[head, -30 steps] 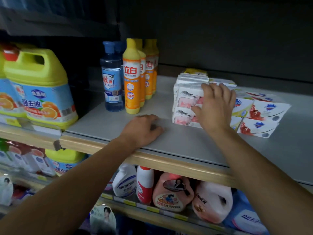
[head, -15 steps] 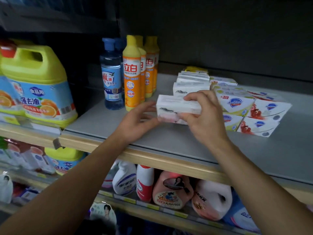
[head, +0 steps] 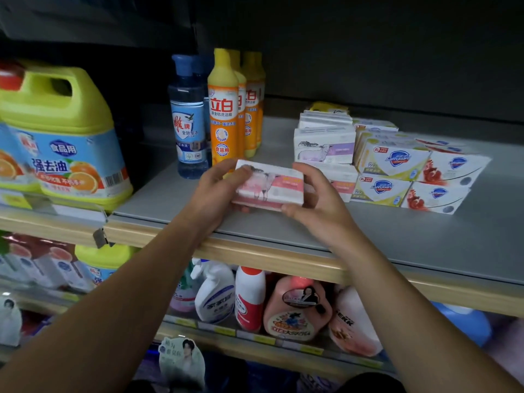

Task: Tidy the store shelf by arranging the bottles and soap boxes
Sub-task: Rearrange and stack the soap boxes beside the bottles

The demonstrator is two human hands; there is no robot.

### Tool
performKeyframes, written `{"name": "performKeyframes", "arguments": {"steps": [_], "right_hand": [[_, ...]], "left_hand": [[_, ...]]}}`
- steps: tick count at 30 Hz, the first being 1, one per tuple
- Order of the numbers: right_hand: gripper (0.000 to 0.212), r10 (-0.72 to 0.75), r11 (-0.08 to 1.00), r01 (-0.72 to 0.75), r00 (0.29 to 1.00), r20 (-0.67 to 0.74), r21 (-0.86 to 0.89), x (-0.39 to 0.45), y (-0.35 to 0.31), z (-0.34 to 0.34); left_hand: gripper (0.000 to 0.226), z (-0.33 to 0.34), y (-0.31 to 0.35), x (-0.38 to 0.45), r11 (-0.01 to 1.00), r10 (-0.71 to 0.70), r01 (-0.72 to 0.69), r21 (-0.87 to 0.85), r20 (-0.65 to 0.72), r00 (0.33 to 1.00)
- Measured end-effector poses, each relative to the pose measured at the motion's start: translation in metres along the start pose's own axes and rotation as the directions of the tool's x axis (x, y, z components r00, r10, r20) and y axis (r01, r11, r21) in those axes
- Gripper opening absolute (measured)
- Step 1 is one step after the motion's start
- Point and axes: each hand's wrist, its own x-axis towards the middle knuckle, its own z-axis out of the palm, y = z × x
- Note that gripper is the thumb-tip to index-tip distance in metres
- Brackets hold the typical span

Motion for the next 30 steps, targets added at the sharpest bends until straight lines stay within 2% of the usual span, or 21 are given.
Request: {"name": "performKeyframes", "arguments": {"steps": [2, 4, 6, 9, 13, 16, 17, 20, 22, 24, 26, 28, 30], "right_hand": [[0.052, 0.060, 0.995, -0.053, 0.995, -0.078, 0.082, 0.002, -0.001, 0.001], [0.044, 0.175, 0.970, -0.147, 0.975, -0.137, 0.192, 0.005, -0.003, 0.004], [0.047, 0.268, 0.945, -0.227, 0.950, -0.161, 0.235, 0.008, -0.005, 0.005], [0.039, 0.307, 0.939, -0.271, 0.939, -0.158, 0.213, 0.012, -0.007, 0.003], [0.033, 0.310, 0.938, -0.275, 0.937, -0.158, 0.209, 0.013, -0.006, 0.004], [0.024, 0.271, 0.935, -0.228, 0.953, -0.132, 0.272, 0.012, -0.004, 0.002], [0.027, 0.231, 0.942, -0.194, 0.966, -0.113, 0.272, 0.011, -0.002, 0.001], [0.058, 0.108, 0.978, -0.094, 0.992, -0.066, 0.184, 0.006, 0.005, -0.002], [0.066, 0.069, 0.988, -0.062, 0.997, -0.043, 0.140, 0.004, 0.007, -0.003], [0.068, 0.061, 0.988, -0.051, 0.996, -0.065, 0.143, 0.004, 0.007, -0.002], [0.056, 0.063, 0.988, -0.048, 0.993, -0.101, 0.145, 0.005, 0.006, -0.001], [0.035, 0.052, 0.995, -0.038, 0.988, -0.142, 0.096, 0.005, 0.007, 0.000], [0.029, 0.037, 0.998, -0.028, 0.982, -0.184, 0.051, 0.006, 0.008, 0.001]], "left_hand": [[0.031, 0.000, 0.001, -0.001, 0.999, 0.010, -0.009, -0.050, 0.036, 0.999], [0.041, -0.001, 0.000, -0.001, 0.998, 0.009, -0.006, -0.056, 0.069, 0.998], [0.051, -0.001, -0.001, -0.001, 1.000, 0.009, -0.009, 0.013, 0.064, 0.998], [0.066, 0.001, -0.003, -0.002, 0.986, 0.023, -0.023, 0.167, -0.002, 1.000], [0.061, 0.003, -0.001, -0.002, 0.976, 0.016, -0.009, 0.217, -0.032, 0.999], [0.054, 0.002, 0.000, -0.002, 0.996, 0.012, -0.012, 0.094, 0.000, 1.000], [0.051, 0.002, -0.001, -0.002, 0.997, 0.016, -0.017, 0.072, 0.014, 1.000], [0.036, 0.002, -0.002, -0.003, 0.987, 0.043, -0.051, 0.150, 0.056, 0.998], [0.028, 0.001, -0.004, -0.003, 0.983, 0.075, -0.088, 0.158, 0.085, 0.994], [0.031, -0.001, -0.004, -0.005, 0.990, 0.102, -0.110, 0.083, 0.097, 0.990], [0.031, -0.002, -0.004, -0.006, 0.991, 0.127, -0.130, 0.019, 0.119, 0.985], [0.028, -0.001, -0.003, -0.007, 0.991, 0.131, -0.133, 0.003, 0.147, 0.980], [0.026, 0.001, -0.003, -0.008, 0.991, 0.132, -0.135, 0.011, 0.150, 0.980]]}}
